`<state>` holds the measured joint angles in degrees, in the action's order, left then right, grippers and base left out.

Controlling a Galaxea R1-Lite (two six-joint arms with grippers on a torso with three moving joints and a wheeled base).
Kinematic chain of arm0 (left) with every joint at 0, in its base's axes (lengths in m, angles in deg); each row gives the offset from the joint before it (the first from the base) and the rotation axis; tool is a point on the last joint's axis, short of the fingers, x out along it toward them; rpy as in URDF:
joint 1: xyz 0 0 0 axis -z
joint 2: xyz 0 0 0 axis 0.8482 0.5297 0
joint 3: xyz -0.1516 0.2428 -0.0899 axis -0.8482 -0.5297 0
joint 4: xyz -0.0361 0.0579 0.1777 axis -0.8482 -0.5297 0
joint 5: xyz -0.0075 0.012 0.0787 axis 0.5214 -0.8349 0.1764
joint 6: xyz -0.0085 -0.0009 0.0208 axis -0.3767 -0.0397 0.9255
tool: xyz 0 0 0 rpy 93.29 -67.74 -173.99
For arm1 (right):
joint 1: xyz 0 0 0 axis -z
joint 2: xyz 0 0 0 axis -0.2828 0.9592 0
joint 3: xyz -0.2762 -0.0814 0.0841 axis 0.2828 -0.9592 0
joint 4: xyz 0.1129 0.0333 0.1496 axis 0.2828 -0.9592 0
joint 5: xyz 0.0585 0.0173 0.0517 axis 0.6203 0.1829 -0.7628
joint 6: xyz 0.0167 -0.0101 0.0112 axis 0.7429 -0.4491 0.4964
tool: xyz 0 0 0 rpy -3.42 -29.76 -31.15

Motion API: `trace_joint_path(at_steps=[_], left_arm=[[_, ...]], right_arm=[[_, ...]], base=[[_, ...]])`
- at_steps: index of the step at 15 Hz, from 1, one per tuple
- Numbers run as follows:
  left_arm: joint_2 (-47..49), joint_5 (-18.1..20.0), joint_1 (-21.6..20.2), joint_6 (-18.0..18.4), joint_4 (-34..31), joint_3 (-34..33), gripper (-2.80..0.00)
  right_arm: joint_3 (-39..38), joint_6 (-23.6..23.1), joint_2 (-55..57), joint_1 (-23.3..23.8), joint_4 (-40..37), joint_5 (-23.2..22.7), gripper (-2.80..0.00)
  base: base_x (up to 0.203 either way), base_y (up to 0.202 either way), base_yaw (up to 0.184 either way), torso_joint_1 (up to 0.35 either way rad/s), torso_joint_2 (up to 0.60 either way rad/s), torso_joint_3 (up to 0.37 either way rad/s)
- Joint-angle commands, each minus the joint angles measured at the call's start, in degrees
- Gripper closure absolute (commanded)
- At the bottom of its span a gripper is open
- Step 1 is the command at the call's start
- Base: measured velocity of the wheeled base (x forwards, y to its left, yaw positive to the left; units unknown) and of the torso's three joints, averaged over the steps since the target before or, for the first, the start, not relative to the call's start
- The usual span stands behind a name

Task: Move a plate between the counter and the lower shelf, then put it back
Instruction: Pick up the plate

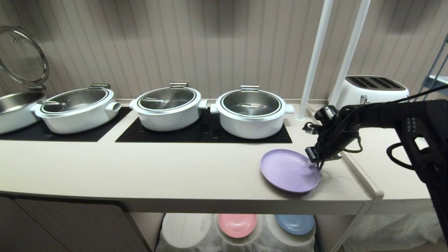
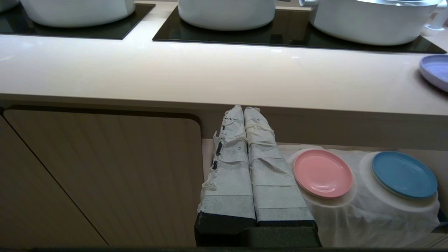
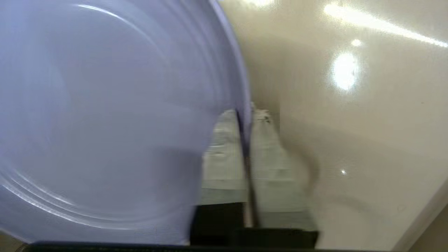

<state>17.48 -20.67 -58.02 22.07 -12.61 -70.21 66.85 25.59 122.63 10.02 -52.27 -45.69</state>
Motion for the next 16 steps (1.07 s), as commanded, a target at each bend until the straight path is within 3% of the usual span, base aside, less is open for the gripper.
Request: trace_joint_path(at_steps=[1,9,16], left_arm=[[0.0,0.0,0.0,0.0,0.0,0.0,0.0],[0.0,0.0,0.0,0.0,0.0,0.0,0.0],[0.0,0.0,0.0,0.0,0.0,0.0,0.0]], right_arm=[[-0.3,-0.1,-1.3,-0.4,-0.5,0.1,0.0],[-7.0,0.2,-6.5,-0.9,-0.4,0.2,0.0],[-15.2,11.4,-14.2,-1.8,0.2,0.1,0.0]], base=[[0.0,0.0,0.0,0.0,0.0,0.0],[0.0,0.0,0.0,0.0,0.0,0.0],[0.0,0.0,0.0,0.0,0.0,0.0]])
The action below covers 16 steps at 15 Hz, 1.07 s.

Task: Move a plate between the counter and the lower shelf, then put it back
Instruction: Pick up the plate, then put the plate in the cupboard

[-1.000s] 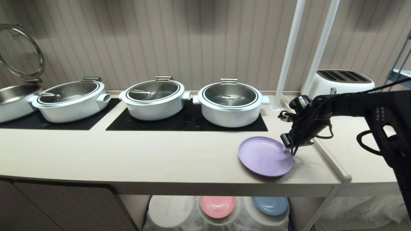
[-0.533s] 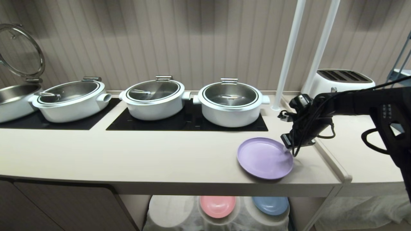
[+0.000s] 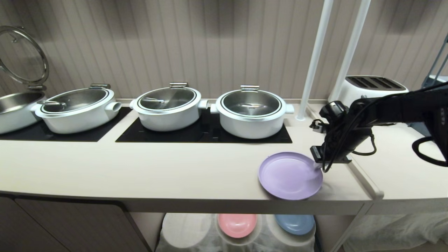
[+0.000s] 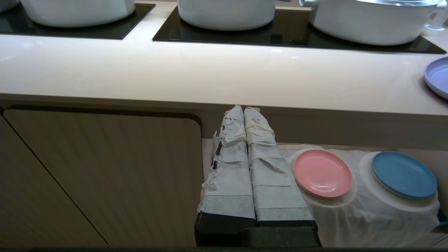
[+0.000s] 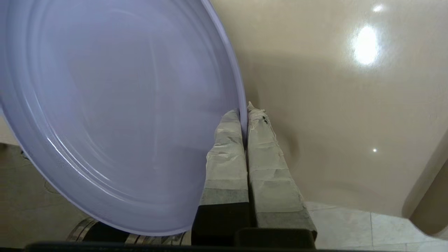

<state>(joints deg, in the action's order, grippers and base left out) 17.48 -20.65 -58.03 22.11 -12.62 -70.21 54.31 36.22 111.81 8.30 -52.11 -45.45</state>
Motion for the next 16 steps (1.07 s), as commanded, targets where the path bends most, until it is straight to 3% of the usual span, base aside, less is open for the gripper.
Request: trace_joint_path(at_steps=[1,9,16], left_arm=[[0.0,0.0,-0.1,0.0,0.0,0.0,0.0],[0.0,0.0,-0.1,0.0,0.0,0.0,0.0],[0.0,0.0,-0.1,0.0,0.0,0.0,0.0]], right_arm=[[-5.1,1.9,-5.1,-0.1,0.7,-0.1,0.0],[-28.6,11.3,-21.6,0.0,11.7,-0.4,0.0],[-41.6,12.0,-36.6,0.6,14.0,-0.3,0.0]], base=[[0.0,0.0,0.0,0.0,0.0,0.0],[0.0,0.0,0.0,0.0,0.0,0.0],[0.0,0.0,0.0,0.0,0.0,0.0]])
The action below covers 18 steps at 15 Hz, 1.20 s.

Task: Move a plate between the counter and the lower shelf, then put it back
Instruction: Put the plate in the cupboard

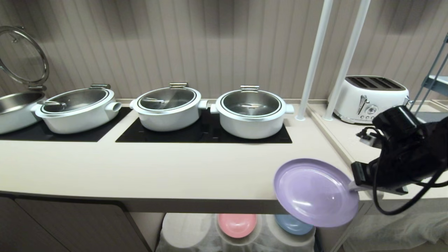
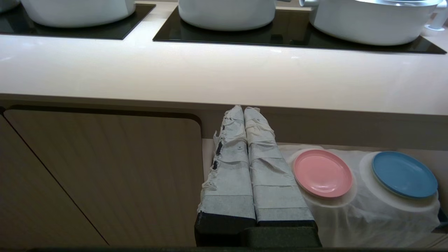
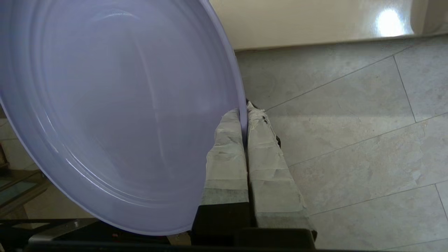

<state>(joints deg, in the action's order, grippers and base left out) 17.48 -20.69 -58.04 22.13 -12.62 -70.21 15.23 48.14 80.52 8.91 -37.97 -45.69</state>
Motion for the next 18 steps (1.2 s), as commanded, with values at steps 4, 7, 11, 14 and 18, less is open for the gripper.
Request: trace_joint_path(at_steps=[4,7,11,14,18], left_arm=[[0.0,0.0,0.0,0.0,0.0,0.0,0.0],[0.0,0.0,0.0,0.0,0.0,0.0,0.0],[0.0,0.0,0.0,-0.1,0.0,0.0,0.0],[0.0,0.0,-0.1,-0.1,0.0,0.0,0.0],[0.0,0.0,0.0,-0.1,0.0,0.0,0.0]], right_arm=[[-12.8,-0.2,-15.2,0.0,-0.3,0.0,0.0],[-21.7,-0.3,-22.0,0.0,-0.3,0.0,0.0],[-26.8,-0.1,-27.3,-0.1,-0.7,-0.1,0.0],[-27.1,-0.1,-29.0,-0.4,-1.3,-0.3,0.0],[-29.7,-0.3,-32.5,-1.3,-3.3,-0.6,0.0]], base=[[0.0,0.0,0.0,0.0,0.0,0.0],[0.0,0.0,0.0,0.0,0.0,0.0],[0.0,0.0,0.0,0.0,0.0,0.0],[0.0,0.0,0.0,0.0,0.0,0.0],[0.0,0.0,0.0,0.0,0.0,0.0]])
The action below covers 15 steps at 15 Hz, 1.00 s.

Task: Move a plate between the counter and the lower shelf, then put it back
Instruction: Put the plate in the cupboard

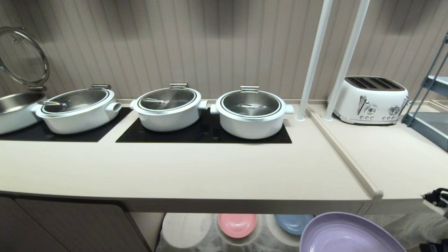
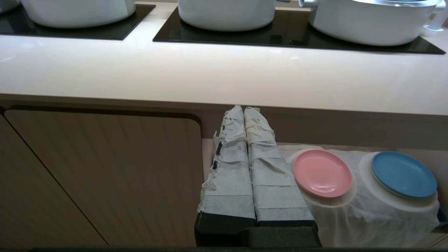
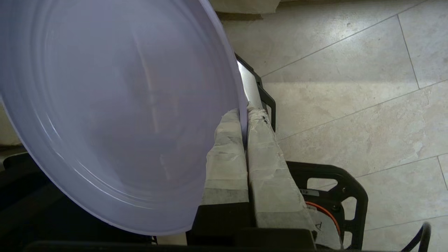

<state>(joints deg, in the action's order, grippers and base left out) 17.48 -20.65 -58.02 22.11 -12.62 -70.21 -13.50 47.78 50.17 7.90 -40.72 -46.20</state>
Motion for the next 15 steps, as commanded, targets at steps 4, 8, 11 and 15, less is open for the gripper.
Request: trace_joint_path(at_steps=[4,8,11,15], left_arm=[[0.0,0.0,0.0,0.0,0.0,0.0,0.0],[0.0,0.0,-0.1,0.0,0.0,0.0,0.0],[0.0,0.0,0.0,0.0,0.0,0.0,0.0],[0.0,0.0,-0.1,0.0,0.0,0.0,0.0]], right_arm=[[-3.3,0.1,-7.0,-0.6,-3.5,-0.1,0.0],[-5.3,0.1,-10.8,-0.6,-5.7,-0.1,0.0],[-5.5,0.1,-11.4,-0.6,-5.8,-0.1,0.0],[-5.4,0.1,-11.4,-1.6,-5.7,-0.2,0.0]], base=[[0.0,0.0,0.0,0.0,0.0,0.0],[0.0,0.0,0.0,0.0,0.0,0.0],[0.0,0.0,0.0,0.0,0.0,0.0],[0.0,0.0,0.0,0.0,0.0,0.0]])
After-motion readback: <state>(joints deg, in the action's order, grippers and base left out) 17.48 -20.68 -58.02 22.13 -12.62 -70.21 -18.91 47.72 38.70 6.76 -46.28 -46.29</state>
